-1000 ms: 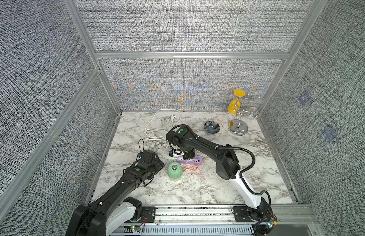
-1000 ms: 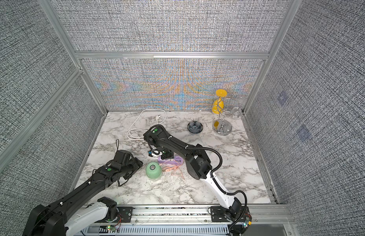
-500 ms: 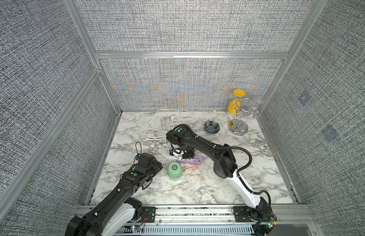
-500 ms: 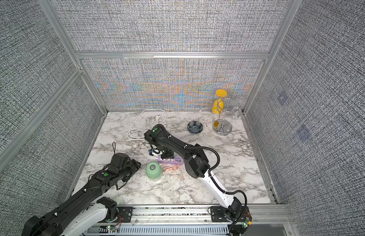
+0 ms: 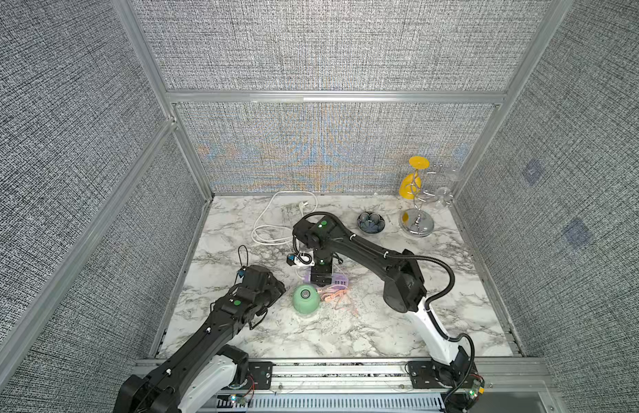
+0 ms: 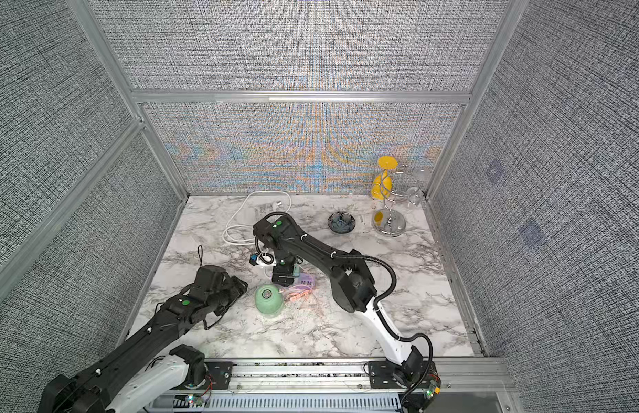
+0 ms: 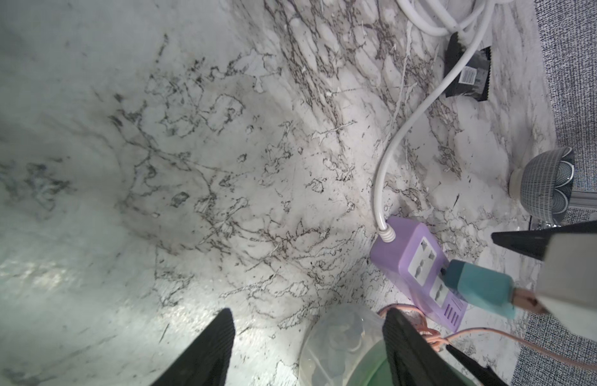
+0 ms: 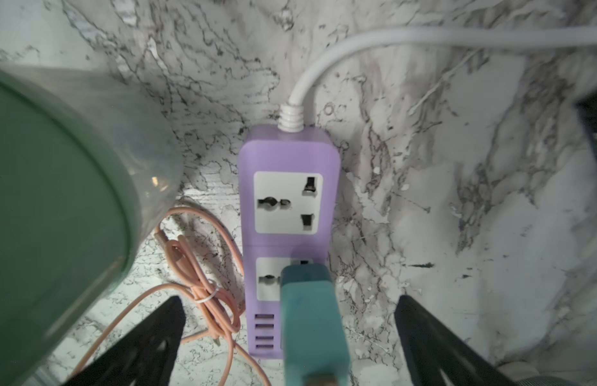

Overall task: Charge the cordless meat grinders
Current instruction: Insert the plug into the socket.

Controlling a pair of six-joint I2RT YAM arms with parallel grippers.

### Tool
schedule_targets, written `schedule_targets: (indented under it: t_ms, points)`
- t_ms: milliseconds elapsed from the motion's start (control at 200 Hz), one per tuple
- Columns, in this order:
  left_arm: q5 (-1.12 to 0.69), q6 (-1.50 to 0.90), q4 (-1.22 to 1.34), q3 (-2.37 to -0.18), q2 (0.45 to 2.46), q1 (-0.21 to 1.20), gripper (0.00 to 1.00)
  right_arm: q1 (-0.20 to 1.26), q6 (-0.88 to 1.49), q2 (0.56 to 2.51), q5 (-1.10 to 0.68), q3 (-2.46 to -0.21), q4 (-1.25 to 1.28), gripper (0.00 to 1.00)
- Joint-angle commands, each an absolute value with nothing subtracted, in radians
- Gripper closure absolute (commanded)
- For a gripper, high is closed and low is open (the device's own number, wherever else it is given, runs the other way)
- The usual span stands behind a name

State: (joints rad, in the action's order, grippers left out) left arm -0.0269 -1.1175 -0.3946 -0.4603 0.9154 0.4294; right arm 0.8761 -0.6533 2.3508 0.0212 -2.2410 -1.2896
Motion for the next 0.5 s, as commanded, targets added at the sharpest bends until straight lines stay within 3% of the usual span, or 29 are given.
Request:
schedule_targets:
  t_ms: [0,330,495]
  points:
    - [-0.020,-1.099,-0.404,-0.474,0.917,0.428,0.28,0.867,-0.651,2.321,-0.002,-2.232,-1.240,0.01]
    - [0.032,-1.042,-0.457,-0.548,0.941,0.428,0.27,0.823,-0.599,2.143,-0.001,-2.091,-1.043,0.01]
    - [0.112,-0.938,-0.497,-0.652,0.962,0.428,0.18,0.786,-0.534,1.984,-0.065,-1.963,-0.873,0.01]
